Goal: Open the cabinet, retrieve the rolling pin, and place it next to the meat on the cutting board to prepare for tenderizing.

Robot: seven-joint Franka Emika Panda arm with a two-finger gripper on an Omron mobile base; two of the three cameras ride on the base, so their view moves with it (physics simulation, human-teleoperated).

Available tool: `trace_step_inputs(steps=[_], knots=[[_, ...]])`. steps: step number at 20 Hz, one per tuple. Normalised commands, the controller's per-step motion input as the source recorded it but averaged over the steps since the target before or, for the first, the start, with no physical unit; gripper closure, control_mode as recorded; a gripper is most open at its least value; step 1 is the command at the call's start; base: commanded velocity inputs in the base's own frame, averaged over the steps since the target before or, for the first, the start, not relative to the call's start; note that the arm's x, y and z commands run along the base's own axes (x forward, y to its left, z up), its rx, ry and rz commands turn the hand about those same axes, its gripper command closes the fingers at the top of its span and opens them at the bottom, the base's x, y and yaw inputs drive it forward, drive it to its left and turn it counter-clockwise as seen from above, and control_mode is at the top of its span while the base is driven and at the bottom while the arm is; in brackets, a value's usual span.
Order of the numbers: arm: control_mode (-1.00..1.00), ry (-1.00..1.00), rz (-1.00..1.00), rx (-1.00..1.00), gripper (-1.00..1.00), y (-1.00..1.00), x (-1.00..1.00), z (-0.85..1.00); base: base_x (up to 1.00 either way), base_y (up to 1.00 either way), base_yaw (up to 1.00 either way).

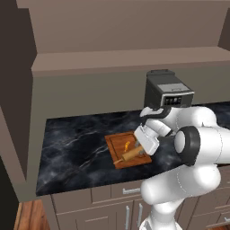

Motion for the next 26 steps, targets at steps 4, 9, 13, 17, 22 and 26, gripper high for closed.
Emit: trace_step_inputs(steps=[4, 9, 13, 17, 22, 26], knots=[[-1.0, 0.0, 0.0, 0.0, -1.0, 0.0, 0.02, 0.0, 0.0, 0.0, 0.0], [-1.0, 0.0, 0.0, 0.0, -1.0, 0.0, 0.0, 0.12, 0.0, 0.0, 0.0], [-1.0, 0.0, 0.0, 0.0, -1.0, 0.0, 0.0, 0.27, 0.0, 0.0, 0.0], [-1.0, 0.01, 0.0, 0.0, -1.0, 0.0, 0.0, 0.34, 0.0, 0.0, 0.0], [-1.0, 0.0, 0.0, 0.0, -1.0, 0.0, -0.09, 0.4, 0.0, 0.0, 0.0], [-1.0, 0.0, 0.0, 0.0, -1.0, 0.0, -0.18, 0.45, 0.0, 0.0, 0.0]])
